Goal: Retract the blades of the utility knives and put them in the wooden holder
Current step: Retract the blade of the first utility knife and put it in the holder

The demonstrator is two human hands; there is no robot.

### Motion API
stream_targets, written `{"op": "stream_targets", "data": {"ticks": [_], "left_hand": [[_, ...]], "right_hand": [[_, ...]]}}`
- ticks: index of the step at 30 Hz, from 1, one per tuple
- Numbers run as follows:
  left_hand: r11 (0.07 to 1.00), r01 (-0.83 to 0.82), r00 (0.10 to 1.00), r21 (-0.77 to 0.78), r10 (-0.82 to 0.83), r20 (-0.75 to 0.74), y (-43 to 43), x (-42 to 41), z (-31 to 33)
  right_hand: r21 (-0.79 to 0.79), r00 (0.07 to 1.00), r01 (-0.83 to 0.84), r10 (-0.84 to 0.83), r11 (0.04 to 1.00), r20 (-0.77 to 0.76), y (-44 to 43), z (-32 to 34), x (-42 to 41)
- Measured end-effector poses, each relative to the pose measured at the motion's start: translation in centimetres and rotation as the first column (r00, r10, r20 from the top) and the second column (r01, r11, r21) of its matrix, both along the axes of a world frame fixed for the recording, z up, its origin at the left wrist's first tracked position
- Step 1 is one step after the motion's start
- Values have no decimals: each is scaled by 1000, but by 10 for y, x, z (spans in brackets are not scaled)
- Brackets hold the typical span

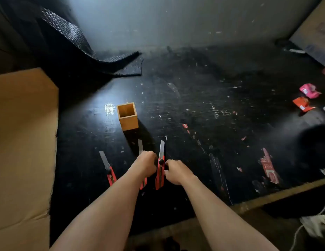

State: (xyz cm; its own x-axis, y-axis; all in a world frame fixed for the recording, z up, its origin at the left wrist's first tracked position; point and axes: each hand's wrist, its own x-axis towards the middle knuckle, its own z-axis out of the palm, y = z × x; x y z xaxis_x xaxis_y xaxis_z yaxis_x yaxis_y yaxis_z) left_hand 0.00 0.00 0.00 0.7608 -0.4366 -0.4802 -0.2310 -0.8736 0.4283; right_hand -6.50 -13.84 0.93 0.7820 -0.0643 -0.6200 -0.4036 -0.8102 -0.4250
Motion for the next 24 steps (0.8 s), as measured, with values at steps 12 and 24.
{"op": "stream_targets", "data": {"ticks": [12, 24], "left_hand": [[883, -442, 893, -155, 418, -167, -24, -12, -27], [511, -695, 718, -506, 462, -521, 0, 24, 40]], "right_hand": [[274, 876, 444, -478, 853, 70, 4, -37, -14], [596, 800, 399, -582, 697, 146, -6, 28, 36]]}}
